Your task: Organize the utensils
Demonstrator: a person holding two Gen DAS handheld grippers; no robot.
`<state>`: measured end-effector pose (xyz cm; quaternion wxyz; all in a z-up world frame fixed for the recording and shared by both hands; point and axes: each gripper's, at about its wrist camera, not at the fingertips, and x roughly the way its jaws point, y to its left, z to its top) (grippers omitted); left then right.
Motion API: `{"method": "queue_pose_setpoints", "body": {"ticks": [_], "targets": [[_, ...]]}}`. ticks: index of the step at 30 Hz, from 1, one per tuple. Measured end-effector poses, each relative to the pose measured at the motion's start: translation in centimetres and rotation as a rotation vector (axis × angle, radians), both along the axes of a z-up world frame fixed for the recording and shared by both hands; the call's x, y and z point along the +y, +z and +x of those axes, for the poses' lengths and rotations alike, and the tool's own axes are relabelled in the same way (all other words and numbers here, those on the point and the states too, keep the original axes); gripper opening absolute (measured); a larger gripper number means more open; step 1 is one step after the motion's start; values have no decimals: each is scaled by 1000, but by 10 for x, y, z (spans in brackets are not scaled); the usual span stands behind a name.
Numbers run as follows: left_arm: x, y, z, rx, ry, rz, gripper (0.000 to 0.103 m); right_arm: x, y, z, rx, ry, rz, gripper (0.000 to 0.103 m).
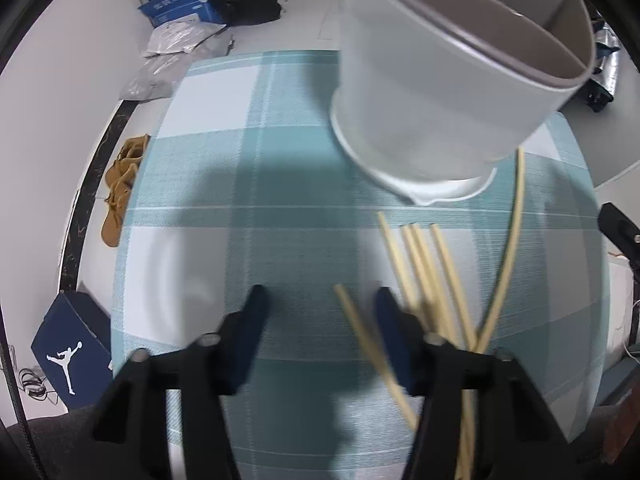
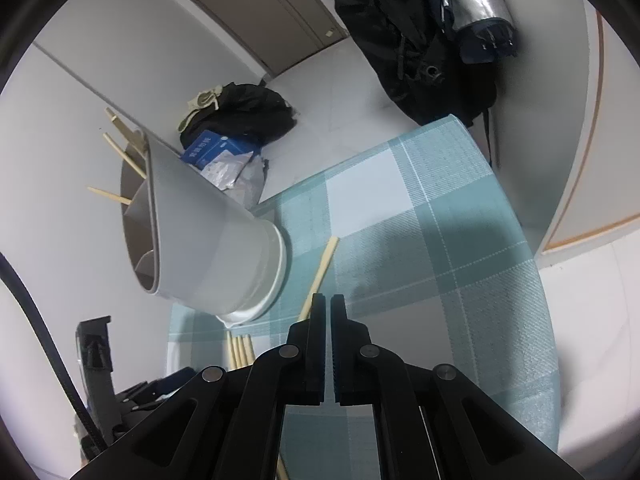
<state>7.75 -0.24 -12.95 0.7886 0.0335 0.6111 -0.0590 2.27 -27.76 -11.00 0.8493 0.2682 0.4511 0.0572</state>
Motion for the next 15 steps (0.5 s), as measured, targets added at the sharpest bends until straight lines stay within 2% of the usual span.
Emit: {"method": "queue_pose_setpoints", "body": {"ticks": [1,3,6,11,15], "targets": [[2,0,-1,4,-3,-4,38,-1,-2,2,8,-5,1,4],[2,2,-1,-2,5,-19,21,-3,-4,3,22,-15,1,8],[7,4,-4,-26,10,-43,7,-2,-11,8,51,-21,9,15],[17,4,-1,-35,37,-131,2,18,-17,19,69,32,-44,27],[24,4,4,-11,61,-212,1,41,-28,27,96,80,-111,27]]}}
